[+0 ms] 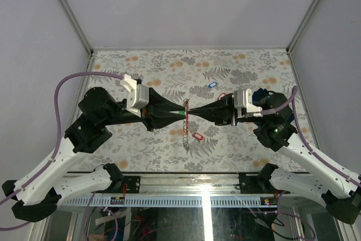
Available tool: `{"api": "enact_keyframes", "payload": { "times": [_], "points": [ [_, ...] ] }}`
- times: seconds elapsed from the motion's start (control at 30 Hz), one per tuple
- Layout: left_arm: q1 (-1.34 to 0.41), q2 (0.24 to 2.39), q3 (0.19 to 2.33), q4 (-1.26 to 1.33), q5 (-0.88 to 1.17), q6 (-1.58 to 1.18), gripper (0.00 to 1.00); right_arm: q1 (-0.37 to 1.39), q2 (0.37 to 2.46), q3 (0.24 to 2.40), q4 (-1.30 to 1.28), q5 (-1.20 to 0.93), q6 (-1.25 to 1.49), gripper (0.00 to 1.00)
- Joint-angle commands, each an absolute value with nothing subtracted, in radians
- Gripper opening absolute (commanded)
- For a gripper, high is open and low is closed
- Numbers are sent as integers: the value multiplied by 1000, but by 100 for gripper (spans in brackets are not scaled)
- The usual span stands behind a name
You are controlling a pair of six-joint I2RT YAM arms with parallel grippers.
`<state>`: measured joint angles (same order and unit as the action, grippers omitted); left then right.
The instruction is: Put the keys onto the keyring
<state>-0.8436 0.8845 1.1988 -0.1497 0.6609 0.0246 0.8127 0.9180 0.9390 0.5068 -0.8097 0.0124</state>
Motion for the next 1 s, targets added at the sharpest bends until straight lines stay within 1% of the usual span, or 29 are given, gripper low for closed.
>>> {"api": "enact_keyframes", "payload": {
  "times": [0.0, 0.2, 0.37, 0.6, 0.77, 0.9, 0.97],
  "points": [
    [-842, 841, 1198, -113, 621, 5, 27, 824, 852, 971, 467, -758, -231, 0],
    [-843, 802, 1189, -152, 570, -17, 28, 823, 816, 1004, 271, -748, -523, 0],
    [-842, 786, 1172, -150, 530, -50, 29, 823, 801, 1036, 126, -736, -692, 0],
    [-842, 806, 1155, -152, 517, -78, 30, 824, 741, 996, 89, -708, -822, 0],
    [-842, 826, 1149, -144, 505, -80, 32, 823, 716, 997, 55, -684, -829, 0],
    [-843, 842, 1159, -135, 516, -78, 32, 823, 713, 1000, 100, -669, -701, 0],
    [-843, 844, 1165, -131, 525, -77, 33, 824, 706, 980, 163, -668, -608, 0]
  ]
}}
